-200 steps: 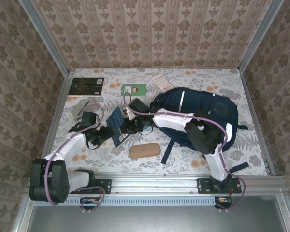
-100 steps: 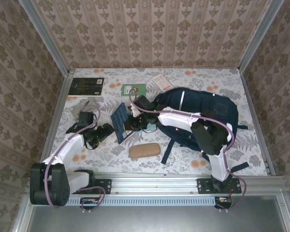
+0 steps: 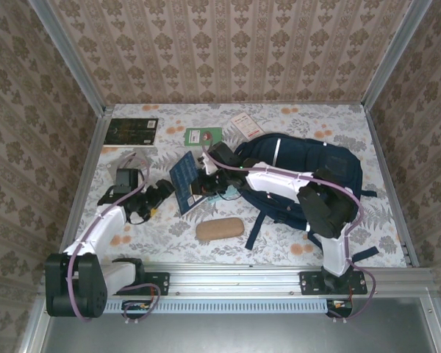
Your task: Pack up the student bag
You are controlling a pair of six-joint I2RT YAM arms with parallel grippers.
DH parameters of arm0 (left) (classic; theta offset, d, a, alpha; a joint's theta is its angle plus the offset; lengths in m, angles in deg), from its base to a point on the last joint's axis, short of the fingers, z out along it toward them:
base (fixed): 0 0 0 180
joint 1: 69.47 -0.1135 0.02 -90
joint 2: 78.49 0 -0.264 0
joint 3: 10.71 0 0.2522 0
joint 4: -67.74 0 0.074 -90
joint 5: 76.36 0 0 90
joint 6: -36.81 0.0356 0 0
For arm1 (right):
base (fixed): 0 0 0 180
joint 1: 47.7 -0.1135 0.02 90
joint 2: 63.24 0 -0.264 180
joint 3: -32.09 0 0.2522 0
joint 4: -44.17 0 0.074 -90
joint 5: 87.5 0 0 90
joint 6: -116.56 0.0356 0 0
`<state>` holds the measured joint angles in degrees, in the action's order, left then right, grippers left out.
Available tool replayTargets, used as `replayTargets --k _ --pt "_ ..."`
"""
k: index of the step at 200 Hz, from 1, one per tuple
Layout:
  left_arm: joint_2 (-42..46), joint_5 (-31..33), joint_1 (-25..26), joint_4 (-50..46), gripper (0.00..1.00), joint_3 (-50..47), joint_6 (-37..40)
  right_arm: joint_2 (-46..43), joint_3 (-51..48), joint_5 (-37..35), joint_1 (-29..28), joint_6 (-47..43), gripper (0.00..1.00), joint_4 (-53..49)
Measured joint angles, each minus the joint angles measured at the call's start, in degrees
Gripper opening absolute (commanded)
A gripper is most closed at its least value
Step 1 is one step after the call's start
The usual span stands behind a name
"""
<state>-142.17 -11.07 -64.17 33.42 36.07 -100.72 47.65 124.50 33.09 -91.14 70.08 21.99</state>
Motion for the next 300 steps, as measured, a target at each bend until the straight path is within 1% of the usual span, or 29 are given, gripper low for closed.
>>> replayTargets --k 35,70,93,110,124,143,149,171,188,200,205,216,220,233,237,242,244,260,267,274,283,300 --pt "-1.2 -8.7 -0.2 11.3 0.92 0.0 -5.3 -3.6 -3.7 1.6 3.3 3.0 0.0 5.4" --pt "-4.3 -15.4 -0.2 21.5 0.9 0.5 -10.1 -6.0 -6.9 4.9 5.9 8.1 0.0 13.4" --pt "-6.8 -18.9 -0.2 28.9 0.88 0.9 -14.1 -6.8 -9.4 7.2 7.0 12.7 0.0 20.5" --pt "-8.3 -21.0 0.0 33.9 0.83 1.2 -16.8 -6.8 -10.4 8.8 7.3 15.9 0.0 25.3" --pt "-8.9 -22.2 0.2 36.7 0.79 1.6 -18.5 -6.8 -10.7 10.2 7.5 18.4 0.0 28.8" --pt "-9.1 -23.6 0.6 40.1 0.79 2.4 -20.4 -6.8 -11.0 11.4 7.5 21.3 0.0 33.7" --pt "-9.1 -24.0 0.7 41.2 0.77 2.6 -21.0 -6.8 -11.3 11.7 7.5 22.1 0.0 35.3" --pt "-9.2 -25.3 1.0 45.7 0.62 2.8 -23.8 -6.8 -12.2 12.7 7.5 25.2 0.0 40.1" --pt "-9.7 -25.9 1.1 49.0 0.41 2.9 -25.8 -6.8 -12.6 13.7 7.5 26.9 0.0 42.7" --pt "-10.0 -26.3 1.2 51.0 0.29 2.9 -27.6 -6.8 -12.8 14.0 7.5 27.8 0.0 44.3" --pt "-10.0 -26.4 1.1 51.8 0.2 2.9 -28.3 -6.8 -12.9 14.1 7.5 28.2 0.0 44.6" --pt "-10.0 -26.8 1.2 53.6 0.05 3.0 -28.9 -6.8 -13.1 14.1 7.5 28.8 0.0 45.0" --pt "-10.1 -26.8 1.2 54.1 0.0 3.1 -29.4 -6.8 -13.3 14.1 7.5 28.7 0.06 45.0" --pt "-10.1 -26.9 1.3 54.9 0.0 3.1 -30.1 -6.8 -13.5 14.0 7.6 28.5 0.18 44.8" --pt "-10.2 -27.0 1.4 54.9 0.0 3.1 -30.3 -6.8 -13.5 13.9 7.6 28.4 0.26 44.5" --pt "-10.3 -27.0 1.4 54.9 0.0 3.1 -30.5 -7.0 -13.5 13.9 7.6 27.8 0.38 44.0" --pt "-10.3 -27.0 1.4 54.9 0.0 3.1 -30.5 -7.0 -13.5 13.9 7.6 27.4 0.41 43.7" --pt "-10.4 -27.0 1.4 54.7 0.0 3.1 -30.5 -8.0 -13.6 12.7 7.7 23.8 0.45 38.1" --pt "-10.4 -27.0 1.4 54.3 0.0 3.1 -30.4 -8.9 -13.8 11.4 7.9 22.1 0.53 34.9" --pt "-10.4 -27.0 1.3 53.8 0.0 3.1 -30.1 -10.2 -14.1 10.0 8.0 19.9 0.57 31.3" --pt "-10.4 -27.0 1.2 52.7 0.0 3.1 -29.6 -12.0 -14.6 7.8 8.3 17.4 0.59 26.5" --pt "-10.2 -26.9 1.0 48.7 0.0 3.6 -27.0 -16.1 -14.7 0.5 9.8 11.9 0.6 15.8"
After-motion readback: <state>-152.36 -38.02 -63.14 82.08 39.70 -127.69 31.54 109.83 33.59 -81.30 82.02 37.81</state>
